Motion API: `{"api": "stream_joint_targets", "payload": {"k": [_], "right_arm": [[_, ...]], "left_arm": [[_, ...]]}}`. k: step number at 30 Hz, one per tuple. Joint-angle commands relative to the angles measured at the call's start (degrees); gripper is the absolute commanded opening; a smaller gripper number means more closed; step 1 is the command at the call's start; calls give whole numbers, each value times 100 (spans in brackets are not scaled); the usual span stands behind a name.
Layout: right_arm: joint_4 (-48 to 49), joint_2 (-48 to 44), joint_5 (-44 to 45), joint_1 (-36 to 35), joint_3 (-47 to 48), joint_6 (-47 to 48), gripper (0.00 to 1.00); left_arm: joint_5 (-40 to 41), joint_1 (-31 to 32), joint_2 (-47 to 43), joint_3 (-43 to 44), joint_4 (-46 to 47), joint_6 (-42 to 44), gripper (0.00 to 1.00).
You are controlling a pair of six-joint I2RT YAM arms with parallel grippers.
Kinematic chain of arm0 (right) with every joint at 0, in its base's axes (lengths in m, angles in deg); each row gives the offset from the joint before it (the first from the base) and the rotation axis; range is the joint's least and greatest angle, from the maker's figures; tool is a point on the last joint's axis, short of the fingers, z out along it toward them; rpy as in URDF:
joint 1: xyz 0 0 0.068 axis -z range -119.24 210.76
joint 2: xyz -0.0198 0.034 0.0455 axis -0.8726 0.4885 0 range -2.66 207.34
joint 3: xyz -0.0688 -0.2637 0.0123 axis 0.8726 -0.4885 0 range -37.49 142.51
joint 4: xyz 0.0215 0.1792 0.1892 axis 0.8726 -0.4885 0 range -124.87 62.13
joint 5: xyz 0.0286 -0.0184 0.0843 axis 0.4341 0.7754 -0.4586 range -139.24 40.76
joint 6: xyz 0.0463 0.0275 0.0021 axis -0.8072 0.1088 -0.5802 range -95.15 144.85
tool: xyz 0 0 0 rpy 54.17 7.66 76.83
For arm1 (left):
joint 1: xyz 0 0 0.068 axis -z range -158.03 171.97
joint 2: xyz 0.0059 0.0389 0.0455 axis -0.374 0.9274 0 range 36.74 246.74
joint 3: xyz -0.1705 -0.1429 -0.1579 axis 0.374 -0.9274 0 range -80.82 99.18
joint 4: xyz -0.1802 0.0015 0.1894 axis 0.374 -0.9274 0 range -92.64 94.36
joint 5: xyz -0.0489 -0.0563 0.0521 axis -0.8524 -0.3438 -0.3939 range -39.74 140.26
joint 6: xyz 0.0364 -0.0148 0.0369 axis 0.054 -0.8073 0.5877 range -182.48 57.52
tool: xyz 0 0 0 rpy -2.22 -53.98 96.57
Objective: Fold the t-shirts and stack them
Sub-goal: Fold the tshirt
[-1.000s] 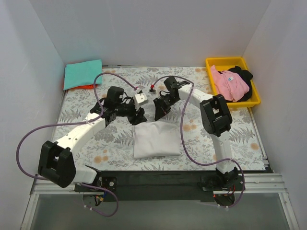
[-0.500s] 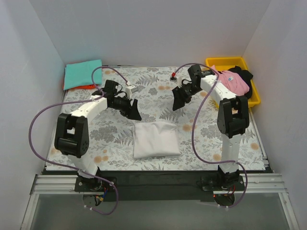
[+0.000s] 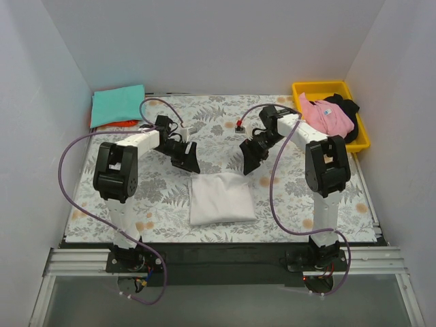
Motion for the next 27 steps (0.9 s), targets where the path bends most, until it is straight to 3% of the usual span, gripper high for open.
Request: {"api": "stream_joint_targets", "payload": {"k": [1, 7, 11, 12, 14, 17, 22, 27], "right_arm": [[-6, 33, -107, -122, -116, 186, 78], [39, -46, 43, -254, -318, 291, 65], [39, -55, 52, -263, -301, 274, 51], [39, -38, 43, -263, -266, 265, 44], [12, -55, 25, -263, -222, 239, 35], [3, -160, 95, -263, -125, 169, 2], [-40, -476, 376, -254, 86, 2, 1], [-67, -205, 798, -298, 498, -332, 1]], "left_arm": [[6, -12, 67, 257, -186, -67, 60], [-223, -21, 217, 222, -335, 29, 52], [-276, -12, 165, 161, -432, 126, 37], [-294, -12, 95, 100, -415, 135, 27], [-311, -21, -107, 55, -310, 126, 20], [-373, -30, -423, 46, -230, 135, 3], [83, -205, -855, 2, -63, 179, 0], [584, -250, -618, -50, -72, 390, 0]]}}
